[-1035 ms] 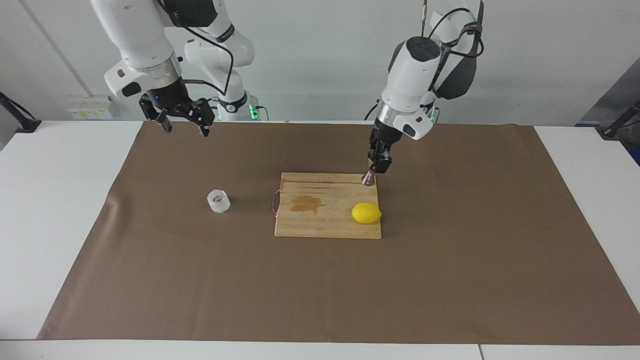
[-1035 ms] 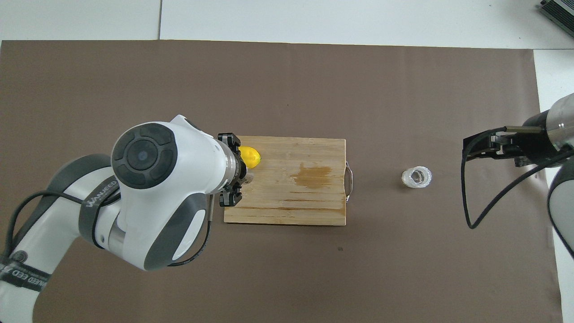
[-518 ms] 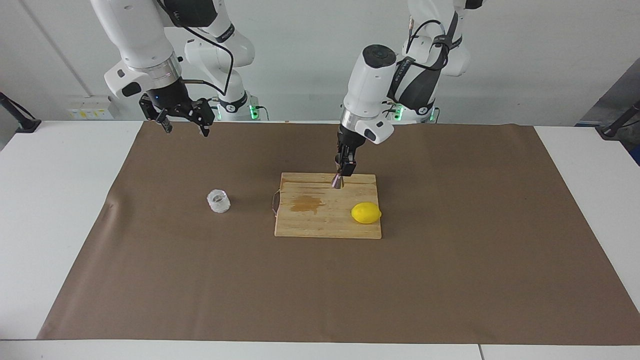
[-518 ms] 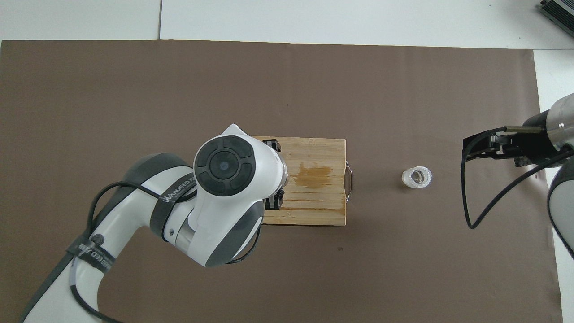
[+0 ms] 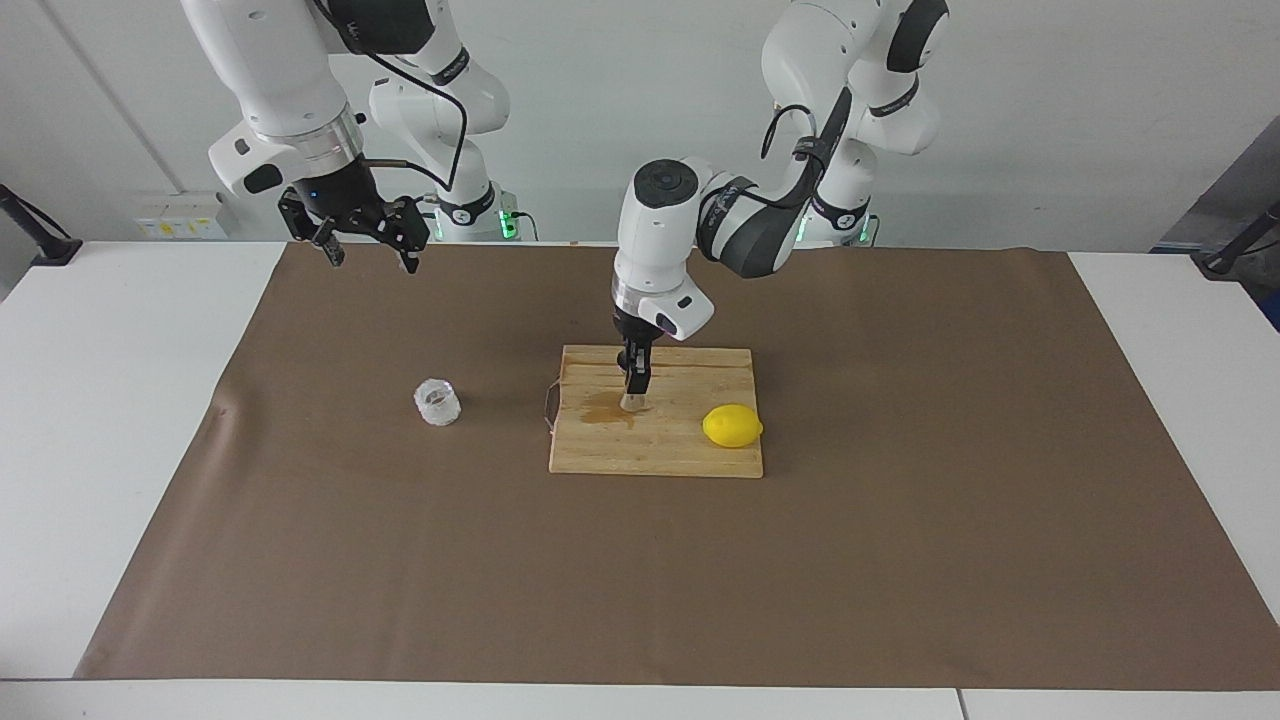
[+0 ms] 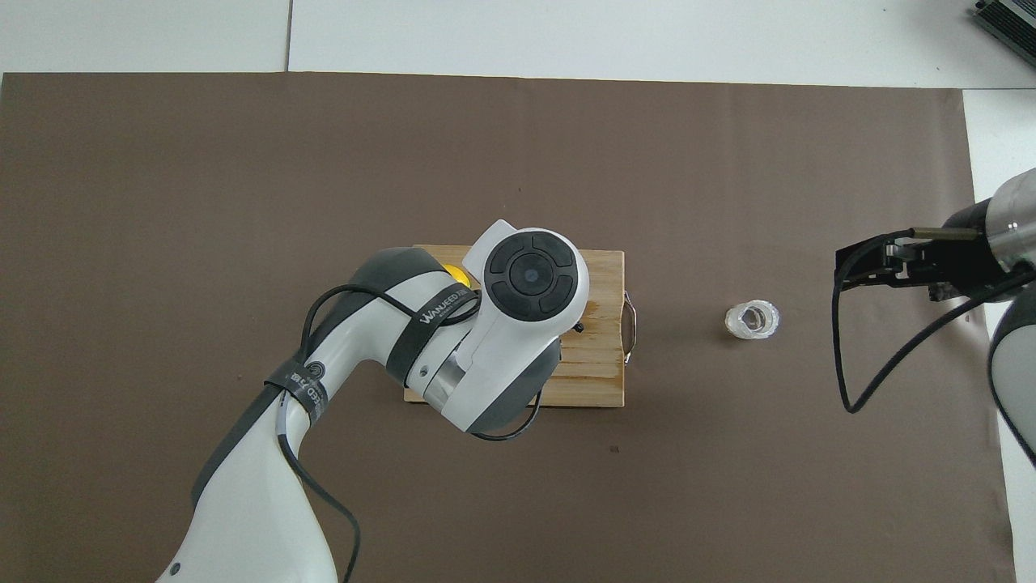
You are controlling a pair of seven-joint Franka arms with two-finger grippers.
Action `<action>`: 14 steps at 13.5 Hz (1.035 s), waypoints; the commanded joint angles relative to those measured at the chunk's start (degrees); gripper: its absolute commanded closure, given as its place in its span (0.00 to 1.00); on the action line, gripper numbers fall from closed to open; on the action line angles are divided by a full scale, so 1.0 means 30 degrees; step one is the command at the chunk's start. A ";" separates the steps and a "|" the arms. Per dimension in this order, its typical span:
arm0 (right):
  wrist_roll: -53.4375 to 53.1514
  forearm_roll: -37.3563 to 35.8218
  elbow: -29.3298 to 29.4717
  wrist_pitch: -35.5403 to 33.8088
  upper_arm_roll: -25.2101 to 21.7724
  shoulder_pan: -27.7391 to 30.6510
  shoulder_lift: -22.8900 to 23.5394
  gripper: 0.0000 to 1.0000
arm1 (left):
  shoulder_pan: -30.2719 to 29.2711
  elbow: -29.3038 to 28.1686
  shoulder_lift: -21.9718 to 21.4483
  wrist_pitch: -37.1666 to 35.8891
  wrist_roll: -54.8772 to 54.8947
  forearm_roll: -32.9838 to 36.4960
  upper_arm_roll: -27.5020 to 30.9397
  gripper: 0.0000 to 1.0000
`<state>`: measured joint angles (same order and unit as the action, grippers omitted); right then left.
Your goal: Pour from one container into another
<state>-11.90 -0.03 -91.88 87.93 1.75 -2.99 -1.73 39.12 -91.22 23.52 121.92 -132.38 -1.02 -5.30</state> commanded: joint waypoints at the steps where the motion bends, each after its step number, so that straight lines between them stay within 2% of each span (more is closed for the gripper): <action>1: 0.0333 0.0537 -0.0076 -0.0189 -0.0057 0.0148 -0.0096 0.00 | 0.0465 0.0438 0.0100 0.0227 -0.1047 0.0954 0.0272 1.00; 14: 0.0333 0.0537 -0.0047 -0.0189 -0.0057 0.0148 -0.0096 0.00 | 0.0553 -0.0294 0.0393 0.1108 -0.1343 0.1395 0.0272 1.00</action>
<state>-11.90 -0.03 -91.88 87.93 1.75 -2.99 -1.73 39.82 -91.26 24.96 124.01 -134.90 1.52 -5.26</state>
